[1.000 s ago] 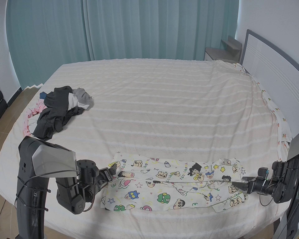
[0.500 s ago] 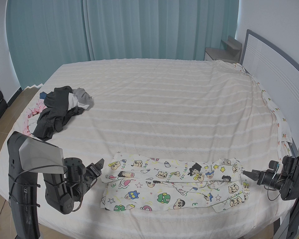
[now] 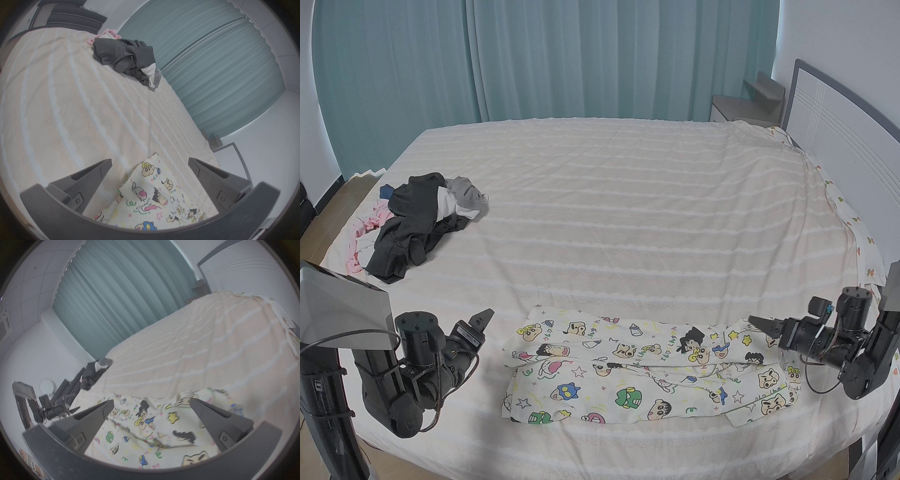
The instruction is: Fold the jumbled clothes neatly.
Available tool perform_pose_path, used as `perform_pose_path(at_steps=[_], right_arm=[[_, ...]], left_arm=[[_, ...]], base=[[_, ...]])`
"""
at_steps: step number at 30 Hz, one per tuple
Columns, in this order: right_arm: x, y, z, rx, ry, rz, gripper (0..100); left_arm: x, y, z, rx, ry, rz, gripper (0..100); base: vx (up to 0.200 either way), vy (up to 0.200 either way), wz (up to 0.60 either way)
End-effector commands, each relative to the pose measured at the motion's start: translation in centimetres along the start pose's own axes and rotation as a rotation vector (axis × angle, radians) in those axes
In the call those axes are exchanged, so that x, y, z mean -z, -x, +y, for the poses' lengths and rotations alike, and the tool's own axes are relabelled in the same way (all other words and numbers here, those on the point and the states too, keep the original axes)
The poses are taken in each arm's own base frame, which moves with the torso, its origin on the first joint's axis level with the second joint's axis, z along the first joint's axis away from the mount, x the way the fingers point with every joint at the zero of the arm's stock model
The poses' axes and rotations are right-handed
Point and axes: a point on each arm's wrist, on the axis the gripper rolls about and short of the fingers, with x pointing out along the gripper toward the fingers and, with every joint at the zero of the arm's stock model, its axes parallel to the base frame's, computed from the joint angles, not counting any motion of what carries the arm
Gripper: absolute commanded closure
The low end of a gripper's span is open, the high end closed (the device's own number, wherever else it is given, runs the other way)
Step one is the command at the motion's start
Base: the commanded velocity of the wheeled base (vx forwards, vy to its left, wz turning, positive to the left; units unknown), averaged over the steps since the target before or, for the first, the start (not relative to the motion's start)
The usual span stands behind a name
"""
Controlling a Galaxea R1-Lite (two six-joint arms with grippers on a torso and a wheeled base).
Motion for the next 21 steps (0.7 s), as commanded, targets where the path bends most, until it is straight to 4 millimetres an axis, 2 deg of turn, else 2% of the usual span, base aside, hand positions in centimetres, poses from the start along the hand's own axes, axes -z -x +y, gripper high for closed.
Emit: perform_pose_path(at_steps=[1, 3, 5, 7, 8, 14, 21], right_arm=[[1.7, -3.1, 1.8, 0.004, 0.097, 0.106, 0], [2.4, -3.5, 1.1, 0.045, 0.179, 0.119, 0], [3.8, -3.8, 0.3, 0.129, 0.347, 0.146, 0], [4.3, -3.9, 0.0, 0.147, 0.383, 0.157, 0], [5.0, -4.6, -0.7, 0.178, 0.487, 0.118, 0], [6.7, -6.0, -1.2, 0.213, 0.515, 0.161, 0], [6.7, -6.9, -0.6, 0.216, 0.535, 0.142, 0]], left_arm=[[0.3, 1.0, 0.5, -0.004, 0.037, 0.045, 0], [0.2, 1.1, 0.5, -0.004, 0.044, 0.050, 0], [0.4, 1.1, 0.5, -0.004, 0.041, 0.059, 0], [0.4, 1.0, 0.6, -0.006, 0.040, 0.059, 0], [0.5, 1.0, 0.6, -0.006, 0.039, 0.061, 0], [0.6, 1.1, 0.6, -0.007, 0.033, 0.065, 0], [0.8, 1.1, 0.6, -0.006, 0.030, 0.070, 0]], base=[[0.000, 0.000, 0.00], [0.000, 0.000, 0.00], [0.000, 0.000, 0.00], [0.000, 0.000, 0.00], [0.000, 0.000, 0.00], [0.000, 0.000, 0.00], [0.000, 0.000, 0.00]])
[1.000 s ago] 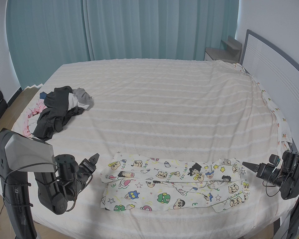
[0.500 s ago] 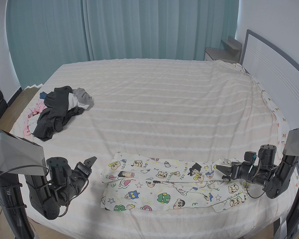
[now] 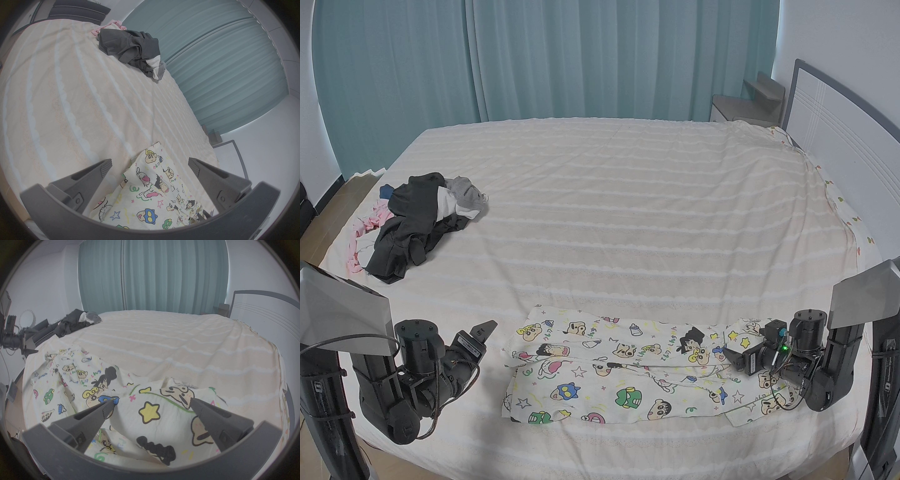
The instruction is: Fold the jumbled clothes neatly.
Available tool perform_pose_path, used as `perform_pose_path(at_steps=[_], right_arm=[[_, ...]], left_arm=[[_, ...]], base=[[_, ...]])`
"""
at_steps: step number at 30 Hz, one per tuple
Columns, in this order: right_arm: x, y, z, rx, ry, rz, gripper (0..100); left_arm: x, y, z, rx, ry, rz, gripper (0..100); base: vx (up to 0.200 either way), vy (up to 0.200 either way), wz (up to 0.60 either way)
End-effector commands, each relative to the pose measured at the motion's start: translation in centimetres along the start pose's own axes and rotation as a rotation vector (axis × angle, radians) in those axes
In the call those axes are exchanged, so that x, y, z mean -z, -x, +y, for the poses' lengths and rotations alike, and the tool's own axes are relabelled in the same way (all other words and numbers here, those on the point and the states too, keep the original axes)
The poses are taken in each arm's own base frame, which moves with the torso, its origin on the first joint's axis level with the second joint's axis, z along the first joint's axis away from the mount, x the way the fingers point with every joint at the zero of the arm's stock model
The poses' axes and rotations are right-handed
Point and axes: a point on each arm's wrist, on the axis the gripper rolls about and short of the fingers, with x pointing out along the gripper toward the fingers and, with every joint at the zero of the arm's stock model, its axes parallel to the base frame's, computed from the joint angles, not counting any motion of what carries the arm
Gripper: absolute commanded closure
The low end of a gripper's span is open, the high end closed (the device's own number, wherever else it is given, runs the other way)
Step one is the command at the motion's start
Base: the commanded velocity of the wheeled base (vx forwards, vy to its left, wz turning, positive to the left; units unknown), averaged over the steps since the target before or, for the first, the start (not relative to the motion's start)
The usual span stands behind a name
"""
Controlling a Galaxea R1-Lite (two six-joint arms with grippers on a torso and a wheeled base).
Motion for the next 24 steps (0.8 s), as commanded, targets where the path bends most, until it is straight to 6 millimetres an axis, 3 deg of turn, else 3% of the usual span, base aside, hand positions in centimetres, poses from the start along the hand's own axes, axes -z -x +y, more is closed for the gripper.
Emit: perform_pose_path(at_steps=[1, 6, 7, 24], right_arm=[[1.1, -0.9, 0.7, -0.015, 0.010, 0.036, 0], [0.7, -1.0, 0.7, -0.008, 0.011, 0.015, 0], [0.6, -0.9, 0.6, -0.002, 0.011, 0.014, 100], [-0.9, 1.9, 1.8, -0.004, 0.030, -0.005, 100]], left_arm=[[0.1, -0.1, -0.1, 0.010, 0.000, -0.004, 0], [0.1, -0.1, -0.1, 0.010, 0.000, -0.004, 0], [0.1, -0.1, -0.1, 0.010, 0.000, -0.004, 0], [0.1, -0.2, 0.0, 0.006, -0.003, -0.002, 0]], base=[[0.000, 0.000, 0.00], [0.000, 0.000, 0.00], [0.000, 0.000, 0.00], [0.000, 0.000, 0.00]])
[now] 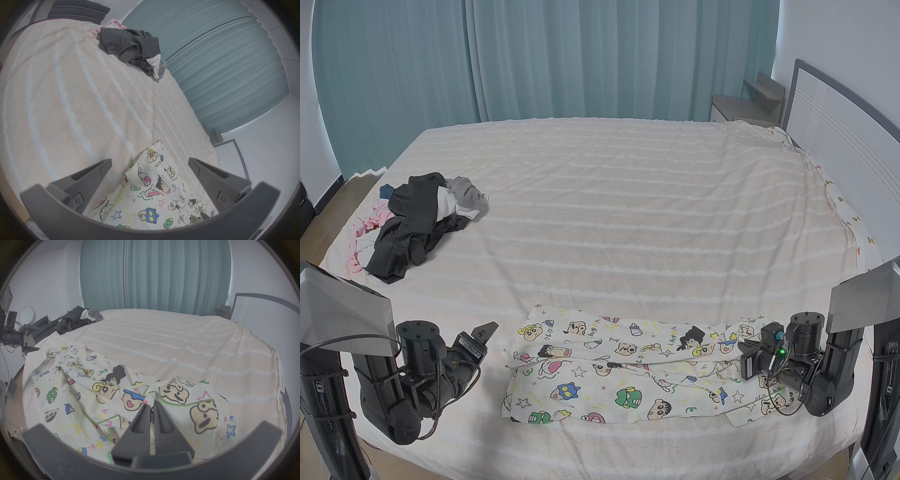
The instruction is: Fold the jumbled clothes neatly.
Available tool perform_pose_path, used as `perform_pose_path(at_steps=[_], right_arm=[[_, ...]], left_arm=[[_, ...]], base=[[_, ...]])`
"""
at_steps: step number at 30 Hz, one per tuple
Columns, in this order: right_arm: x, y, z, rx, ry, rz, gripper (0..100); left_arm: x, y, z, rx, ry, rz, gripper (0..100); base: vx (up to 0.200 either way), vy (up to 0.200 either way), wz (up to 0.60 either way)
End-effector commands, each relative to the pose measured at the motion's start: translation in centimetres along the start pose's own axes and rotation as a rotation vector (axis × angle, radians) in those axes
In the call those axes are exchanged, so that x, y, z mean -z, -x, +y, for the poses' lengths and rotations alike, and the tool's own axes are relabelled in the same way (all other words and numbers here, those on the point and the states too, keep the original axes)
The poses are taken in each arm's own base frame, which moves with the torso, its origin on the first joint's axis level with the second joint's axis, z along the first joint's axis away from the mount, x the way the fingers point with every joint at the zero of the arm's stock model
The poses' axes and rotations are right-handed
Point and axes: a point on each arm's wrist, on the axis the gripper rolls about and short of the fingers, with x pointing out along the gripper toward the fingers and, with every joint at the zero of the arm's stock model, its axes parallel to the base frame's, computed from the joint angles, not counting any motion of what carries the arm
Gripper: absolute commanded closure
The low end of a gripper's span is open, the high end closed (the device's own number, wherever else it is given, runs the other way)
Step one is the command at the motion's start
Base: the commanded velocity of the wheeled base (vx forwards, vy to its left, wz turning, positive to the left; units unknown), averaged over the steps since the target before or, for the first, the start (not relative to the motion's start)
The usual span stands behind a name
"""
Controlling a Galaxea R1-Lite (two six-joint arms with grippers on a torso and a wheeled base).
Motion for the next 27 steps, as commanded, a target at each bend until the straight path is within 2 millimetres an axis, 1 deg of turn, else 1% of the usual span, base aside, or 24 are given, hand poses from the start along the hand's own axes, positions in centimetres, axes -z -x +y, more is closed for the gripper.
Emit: perform_pose_path(at_steps=[1, 3, 4, 10, 12, 17, 22, 23, 26, 27], right_arm=[[-0.6, 1.4, 0.5, -0.016, 0.009, -0.010, 100], [-0.5, 1.9, 0.6, -0.015, 0.013, 0.003, 100], [-0.4, 2.5, 0.9, -0.018, 0.020, 0.015, 100], [0.4, 3.6, 1.1, -0.025, 0.060, 0.061, 100], [1.2, 4.2, 1.3, -0.037, 0.093, 0.107, 100], [1.7, 3.8, 1.4, -0.042, 0.095, 0.127, 100], [1.8, 3.9, 1.4, -0.043, 0.096, 0.133, 100], [1.8, 3.9, 1.4, -0.044, 0.097, 0.134, 0], [1.8, 4.2, 1.7, -0.056, 0.101, 0.136, 0], [1.4, 4.6, 1.7, -0.054, 0.101, 0.121, 0]], left_arm=[[0.0, -0.1, -0.1, 0.011, 0.002, -0.008, 0], [0.0, -0.1, -0.1, 0.011, 0.002, -0.008, 0], [0.0, -0.1, -0.1, 0.011, 0.002, -0.008, 0], [0.0, -0.1, -0.1, 0.011, 0.002, -0.008, 0], [0.0, -0.1, -0.1, 0.011, 0.002, -0.008, 0], [0.0, -0.1, -0.1, 0.011, 0.002, -0.008, 0], [0.0, -0.2, 0.0, 0.008, 0.001, -0.006, 0], [0.0, -0.2, 0.0, 0.008, 0.001, -0.007, 0], [0.0, -0.2, 0.0, 0.008, 0.001, -0.007, 0], [0.0, -0.2, 0.0, 0.009, 0.001, -0.008, 0]], base=[[0.000, 0.000, 0.00], [0.000, 0.000, 0.00], [0.000, 0.000, 0.00], [0.000, 0.000, 0.00], [0.000, 0.000, 0.00], [0.000, 0.000, 0.00], [0.000, 0.000, 0.00], [0.000, 0.000, 0.00], [0.000, 0.000, 0.00], [0.000, 0.000, 0.00]])
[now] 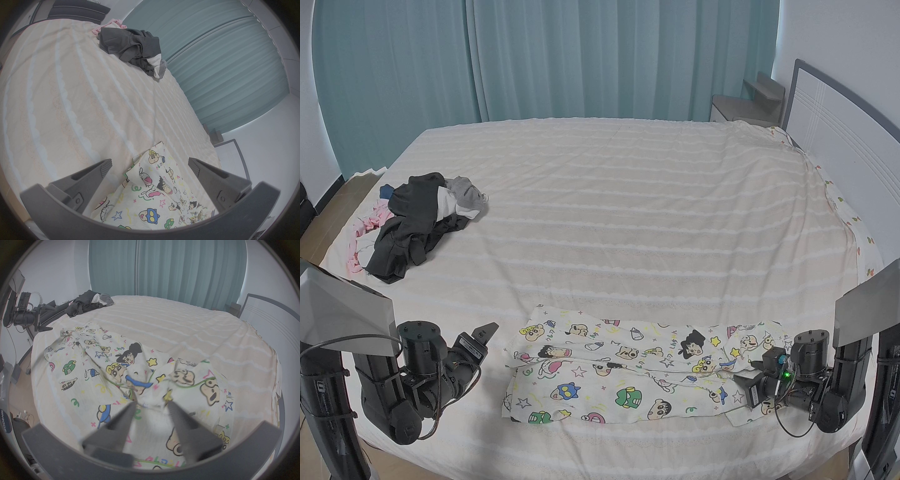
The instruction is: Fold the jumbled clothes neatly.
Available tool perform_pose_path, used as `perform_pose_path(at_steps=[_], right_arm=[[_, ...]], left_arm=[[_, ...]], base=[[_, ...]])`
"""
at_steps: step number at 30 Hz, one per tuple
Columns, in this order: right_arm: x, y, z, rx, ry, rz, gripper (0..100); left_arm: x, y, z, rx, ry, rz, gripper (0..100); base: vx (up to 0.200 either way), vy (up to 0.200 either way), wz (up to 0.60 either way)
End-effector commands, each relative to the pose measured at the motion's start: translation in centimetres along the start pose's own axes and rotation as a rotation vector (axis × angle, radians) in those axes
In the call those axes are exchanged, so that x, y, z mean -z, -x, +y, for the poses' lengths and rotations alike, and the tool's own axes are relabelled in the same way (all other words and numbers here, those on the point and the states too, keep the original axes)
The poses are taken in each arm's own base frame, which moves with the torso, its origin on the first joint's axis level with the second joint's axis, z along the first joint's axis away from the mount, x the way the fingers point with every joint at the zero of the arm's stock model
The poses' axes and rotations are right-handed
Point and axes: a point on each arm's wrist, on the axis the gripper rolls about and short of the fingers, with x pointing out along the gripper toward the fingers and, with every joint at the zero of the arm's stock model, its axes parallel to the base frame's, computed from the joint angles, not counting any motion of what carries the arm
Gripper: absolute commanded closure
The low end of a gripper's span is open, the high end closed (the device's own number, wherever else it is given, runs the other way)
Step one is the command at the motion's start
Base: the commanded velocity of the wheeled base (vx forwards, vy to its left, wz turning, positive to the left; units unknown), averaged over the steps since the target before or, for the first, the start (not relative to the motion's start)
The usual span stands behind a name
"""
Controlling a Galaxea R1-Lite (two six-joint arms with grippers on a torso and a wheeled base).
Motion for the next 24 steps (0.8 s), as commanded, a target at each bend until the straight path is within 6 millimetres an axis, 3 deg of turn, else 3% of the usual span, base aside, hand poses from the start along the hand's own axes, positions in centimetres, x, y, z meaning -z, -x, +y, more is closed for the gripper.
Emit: perform_pose_path(at_steps=[1, 9, 13, 14, 24], right_arm=[[-0.6, 0.6, -0.1, 0.003, 0.000, -0.026, 0], [-2.7, 0.2, -1.7, 0.063, -0.039, -0.138, 0], [-4.3, -1.7, -3.3, 0.106, -0.165, -0.224, 0], [-4.9, -2.9, -4.2, 0.120, -0.276, -0.267, 0], [-3.7, -4.9, -7.7, 0.192, -0.350, -0.202, 0]], left_arm=[[-0.1, -0.1, -0.1, 0.014, 0.002, -0.008, 0], [-0.1, -0.1, -0.1, 0.014, 0.002, -0.008, 0], [-0.1, -0.1, -0.1, 0.013, 0.002, -0.009, 0], [-0.1, -0.1, -0.1, 0.013, 0.002, -0.009, 0], [-0.1, -0.1, -0.1, 0.013, 0.001, -0.009, 0]], base=[[0.000, 0.000, 0.00], [0.000, 0.000, 0.00], [0.000, 0.000, 0.00], [0.000, 0.000, 0.00], [0.000, 0.000, 0.00]])
